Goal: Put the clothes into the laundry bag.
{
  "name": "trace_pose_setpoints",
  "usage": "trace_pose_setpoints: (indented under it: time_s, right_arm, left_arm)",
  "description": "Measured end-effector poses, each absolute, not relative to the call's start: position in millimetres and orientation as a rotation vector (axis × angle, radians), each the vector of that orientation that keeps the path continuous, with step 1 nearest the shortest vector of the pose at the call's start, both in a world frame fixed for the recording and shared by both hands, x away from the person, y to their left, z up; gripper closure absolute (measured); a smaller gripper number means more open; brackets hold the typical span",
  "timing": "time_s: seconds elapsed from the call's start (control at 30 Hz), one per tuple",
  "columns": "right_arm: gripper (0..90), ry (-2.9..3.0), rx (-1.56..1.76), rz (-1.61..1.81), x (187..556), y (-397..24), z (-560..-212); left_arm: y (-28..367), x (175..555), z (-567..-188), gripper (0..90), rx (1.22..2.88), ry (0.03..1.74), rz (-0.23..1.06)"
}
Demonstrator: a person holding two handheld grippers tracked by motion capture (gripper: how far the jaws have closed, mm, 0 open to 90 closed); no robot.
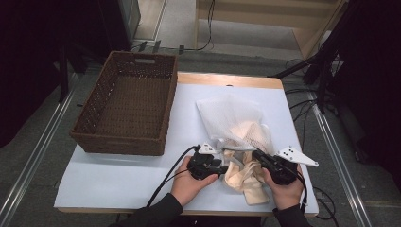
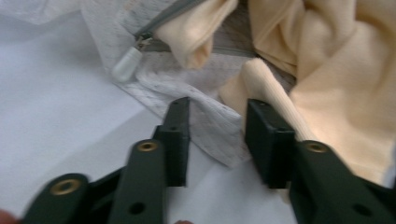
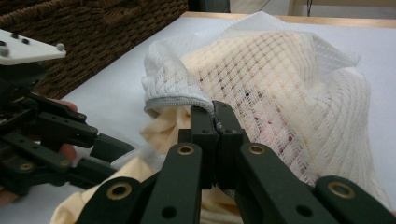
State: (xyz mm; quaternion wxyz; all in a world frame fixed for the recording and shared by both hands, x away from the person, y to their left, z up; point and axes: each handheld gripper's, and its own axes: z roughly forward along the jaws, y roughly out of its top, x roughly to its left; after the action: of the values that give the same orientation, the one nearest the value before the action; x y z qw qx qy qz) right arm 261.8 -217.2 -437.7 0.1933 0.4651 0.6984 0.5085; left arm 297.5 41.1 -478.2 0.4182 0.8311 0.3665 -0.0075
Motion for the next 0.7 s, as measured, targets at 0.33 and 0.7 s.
trace_pose_setpoints:
  time_s: [0.33, 0.7]
  right_arm:
    - [90.0, 1.970, 1.292, 1.425, 260.1, -214.6, -438.0]
    - [90.0, 1.989, 1.263, 1.429, 258.0, -204.7, -437.2]
  left_arm:
    - [57.0, 283.7, -470.8, 90.0, 2.181, 0.821, 0.051]
    - [82.7, 251.7, -467.9, 90.0, 2.252, 0.734, 0.113]
